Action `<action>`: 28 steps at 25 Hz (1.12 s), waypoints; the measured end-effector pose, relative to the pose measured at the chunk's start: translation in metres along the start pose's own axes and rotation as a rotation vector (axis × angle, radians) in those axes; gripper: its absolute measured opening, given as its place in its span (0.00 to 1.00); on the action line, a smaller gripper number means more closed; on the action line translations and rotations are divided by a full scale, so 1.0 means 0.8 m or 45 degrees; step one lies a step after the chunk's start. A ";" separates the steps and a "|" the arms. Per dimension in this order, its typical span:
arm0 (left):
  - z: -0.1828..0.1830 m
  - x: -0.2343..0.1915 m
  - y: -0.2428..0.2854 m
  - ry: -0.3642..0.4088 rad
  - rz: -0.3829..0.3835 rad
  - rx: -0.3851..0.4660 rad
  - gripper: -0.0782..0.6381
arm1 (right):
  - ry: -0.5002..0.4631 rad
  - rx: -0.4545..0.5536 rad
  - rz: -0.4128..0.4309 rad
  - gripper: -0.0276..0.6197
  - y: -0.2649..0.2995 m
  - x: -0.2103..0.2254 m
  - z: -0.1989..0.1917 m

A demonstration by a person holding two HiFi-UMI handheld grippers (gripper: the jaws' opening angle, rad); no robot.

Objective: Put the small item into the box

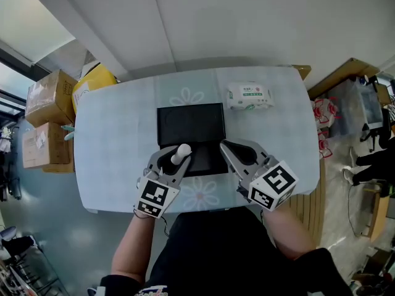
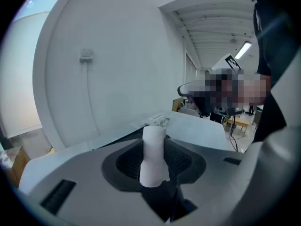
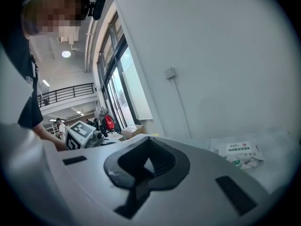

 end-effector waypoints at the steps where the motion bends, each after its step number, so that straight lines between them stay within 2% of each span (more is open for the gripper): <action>1: -0.004 0.000 0.004 0.021 -0.009 -0.024 0.30 | 0.004 -0.002 -0.009 0.06 0.000 0.001 -0.001; 18: -0.075 0.030 0.085 0.488 -0.185 -0.466 0.30 | 0.077 -0.018 -0.176 0.06 -0.027 0.020 -0.023; 25: -0.097 0.041 0.114 0.630 -0.251 -0.625 0.30 | 0.108 -0.016 -0.246 0.06 -0.046 0.035 -0.029; 28: -0.106 0.045 0.123 0.658 -0.274 -0.690 0.30 | 0.121 -0.016 -0.260 0.06 -0.052 0.040 -0.031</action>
Point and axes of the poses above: the fingertips, and each gripper's own axes: y forward along the fingers, x to its right, z out of its top, the point moved 7 cm from there along -y, backward along the fingers, and after that the axes turned 2 degrees about -y, right-handed, at the moved point
